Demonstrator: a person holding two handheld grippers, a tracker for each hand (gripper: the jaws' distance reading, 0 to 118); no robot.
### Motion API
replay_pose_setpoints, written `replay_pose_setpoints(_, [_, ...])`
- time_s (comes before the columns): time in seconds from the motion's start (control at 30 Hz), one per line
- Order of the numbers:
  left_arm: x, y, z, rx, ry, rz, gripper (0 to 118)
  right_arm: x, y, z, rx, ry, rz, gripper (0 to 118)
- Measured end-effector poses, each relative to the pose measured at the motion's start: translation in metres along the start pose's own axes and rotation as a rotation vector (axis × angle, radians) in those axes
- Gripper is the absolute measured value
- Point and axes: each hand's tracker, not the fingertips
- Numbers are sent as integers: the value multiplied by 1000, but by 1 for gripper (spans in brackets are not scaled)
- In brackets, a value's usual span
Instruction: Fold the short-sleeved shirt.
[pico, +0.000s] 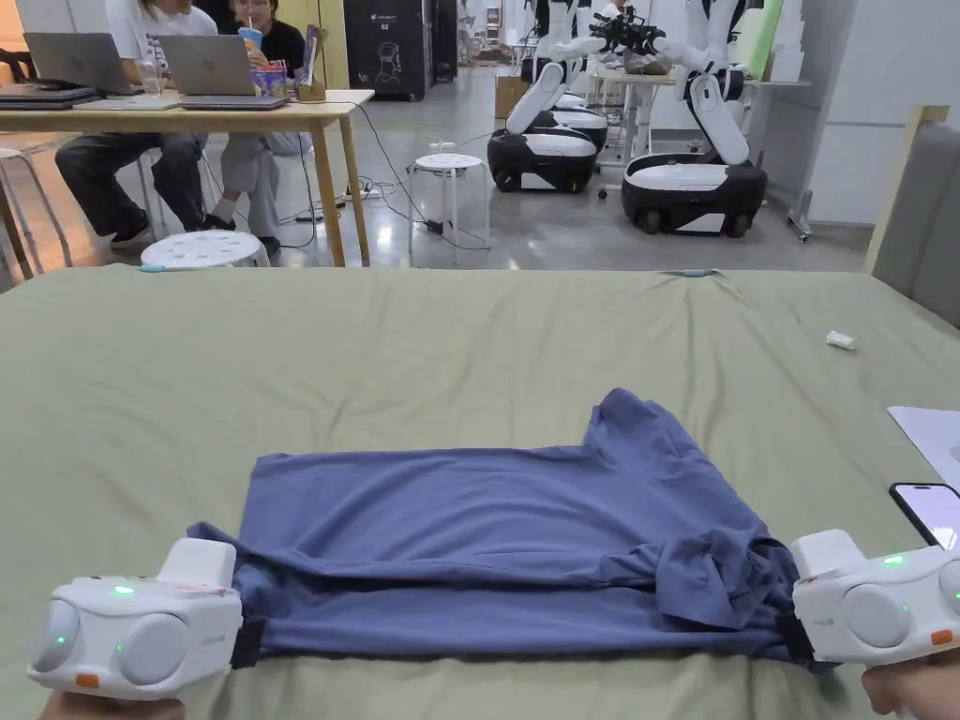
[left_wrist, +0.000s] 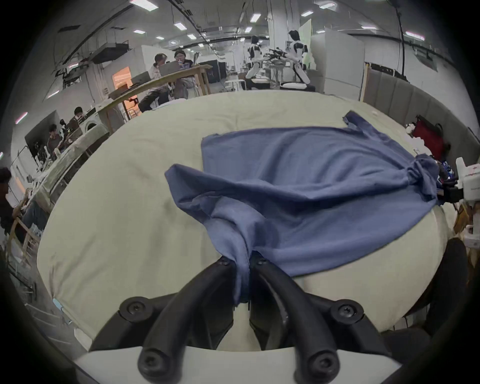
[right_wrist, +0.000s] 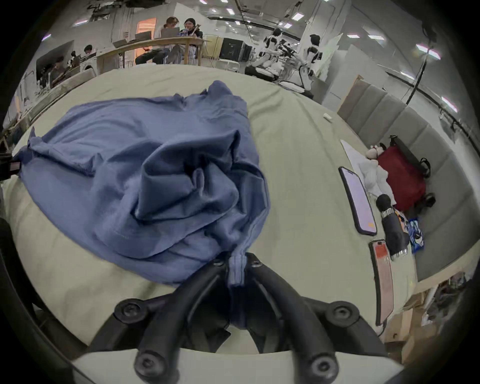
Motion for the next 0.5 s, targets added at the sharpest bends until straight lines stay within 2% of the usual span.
replay_pose_setpoints(0.13, [-3,-8,-17,-17,-4,21,8,-5,2,-9,-10,-21,13,9])
replay_pose_setpoints(0.2, [-4,-8,-20,-8,2,22,19,-4,5,-9,-14,-26,15,14])
replay_pose_setpoints(0.23, [-4,-6,-20,-6,11,24,42,-4,6,-7,-14,-31,8,32])
replay_pose_setpoints(0.33, [-13,1,-13,7,38,26,116,-3,6,23,28,-66,-32,109])
replay_pose_setpoints(0.37, [-16,3,-8,20,26,37,118,-2,7,33,50,-58,-44,116])
replay_pose_setpoints(0.5, [-22,24,22,112,15,75,117,-4,21,65,160,-52,-85,114])
